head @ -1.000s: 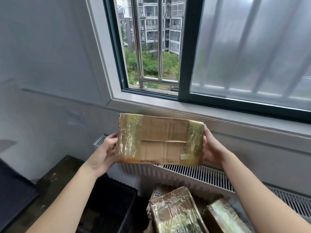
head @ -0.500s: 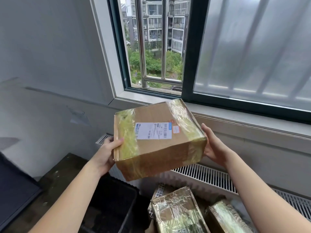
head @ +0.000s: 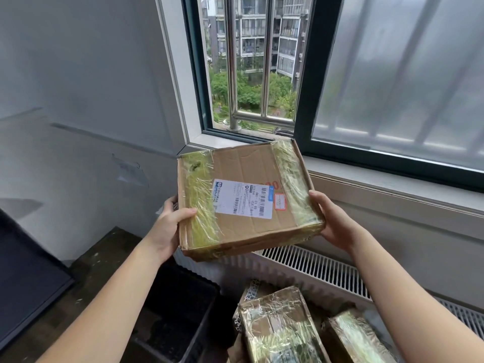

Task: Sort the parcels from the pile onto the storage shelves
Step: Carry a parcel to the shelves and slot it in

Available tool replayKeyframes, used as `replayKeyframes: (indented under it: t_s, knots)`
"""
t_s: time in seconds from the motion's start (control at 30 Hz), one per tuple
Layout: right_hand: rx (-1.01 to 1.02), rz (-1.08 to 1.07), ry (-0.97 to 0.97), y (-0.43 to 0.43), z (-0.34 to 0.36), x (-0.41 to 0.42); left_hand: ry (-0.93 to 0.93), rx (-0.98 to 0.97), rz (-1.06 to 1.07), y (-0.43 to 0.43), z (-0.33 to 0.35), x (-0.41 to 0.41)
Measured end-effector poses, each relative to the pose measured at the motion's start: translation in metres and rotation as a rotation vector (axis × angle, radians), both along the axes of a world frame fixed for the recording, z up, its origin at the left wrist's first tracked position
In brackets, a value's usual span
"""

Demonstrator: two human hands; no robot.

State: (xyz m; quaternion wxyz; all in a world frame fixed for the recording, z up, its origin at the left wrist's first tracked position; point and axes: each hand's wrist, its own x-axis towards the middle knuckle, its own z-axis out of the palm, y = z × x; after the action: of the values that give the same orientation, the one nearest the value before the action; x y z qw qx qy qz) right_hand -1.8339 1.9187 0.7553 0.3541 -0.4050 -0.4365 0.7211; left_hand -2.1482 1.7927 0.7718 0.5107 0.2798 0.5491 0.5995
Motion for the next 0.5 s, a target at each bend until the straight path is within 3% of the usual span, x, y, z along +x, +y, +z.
replayKeyframes:
  t_s: [0.23, 0.4, 0.5]
  knots:
    - [0.062, 0.1, -0.209, -0.004, 0.007, -0.011, 0.055, -0.014, 0.036, -0.004, -0.001, -0.004]
    - [0.088, 0.357, -0.467, 0.003, 0.016, -0.02, 0.155, -0.072, 0.126, -0.01, -0.004, -0.007]
    - [0.135, 0.404, -0.433, 0.006, 0.017, -0.03, 0.271, -0.13, 0.17, -0.017, -0.005, -0.013]
